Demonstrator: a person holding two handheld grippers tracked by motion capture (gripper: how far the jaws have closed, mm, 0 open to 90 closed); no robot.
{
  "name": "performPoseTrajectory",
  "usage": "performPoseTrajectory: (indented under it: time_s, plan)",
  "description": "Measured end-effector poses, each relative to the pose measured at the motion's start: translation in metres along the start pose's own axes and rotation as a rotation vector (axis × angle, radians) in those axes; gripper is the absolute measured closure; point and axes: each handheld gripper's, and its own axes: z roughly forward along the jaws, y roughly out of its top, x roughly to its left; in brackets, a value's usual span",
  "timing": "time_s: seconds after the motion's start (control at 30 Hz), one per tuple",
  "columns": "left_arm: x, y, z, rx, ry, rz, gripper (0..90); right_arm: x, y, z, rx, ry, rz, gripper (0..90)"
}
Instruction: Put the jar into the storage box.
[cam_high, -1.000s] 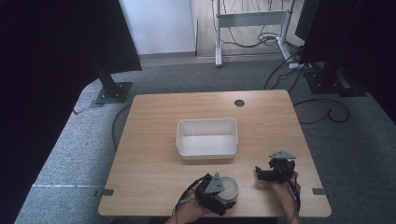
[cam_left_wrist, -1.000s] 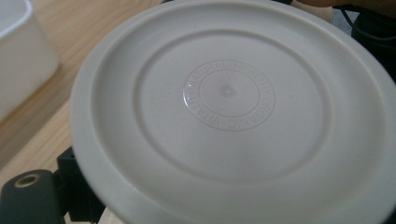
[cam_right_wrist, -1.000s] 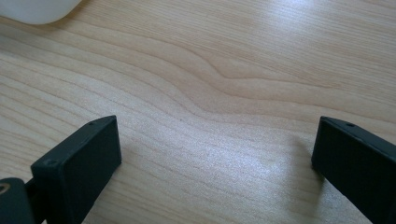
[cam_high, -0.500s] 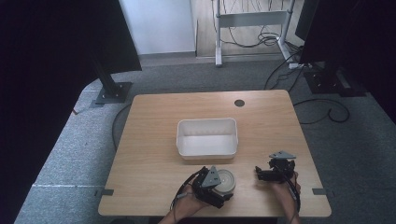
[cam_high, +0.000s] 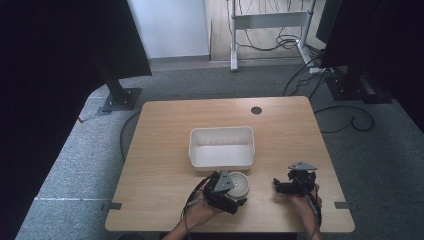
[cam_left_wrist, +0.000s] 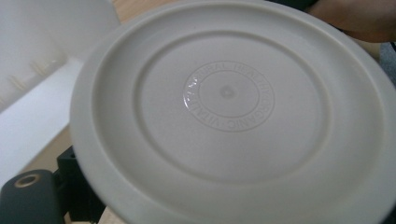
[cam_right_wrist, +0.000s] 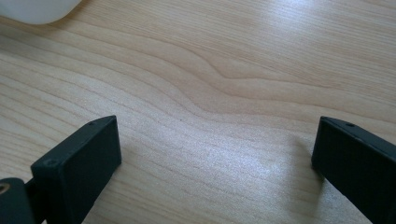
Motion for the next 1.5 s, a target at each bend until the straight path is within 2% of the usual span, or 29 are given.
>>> performPoseTrajectory:
  time_s: [0.57,1.03,1.5]
  plan:
    - [0.03,0.014,-0.007,-0.033,0.06,-0.048,10.2,0.0,0.0,0.0,0.0,0.0,-0.001,0.9]
    - [0.052,0.02,-0.002,-0.049,0.117,-0.064,10.2,0.0,0.0,0.0,0.0,0.0,-0.001,0.9]
    - [0.07,0.028,0.005,-0.045,0.164,-0.071,10.2,0.0,0.0,0.0,0.0,0.0,-0.001,0.9]
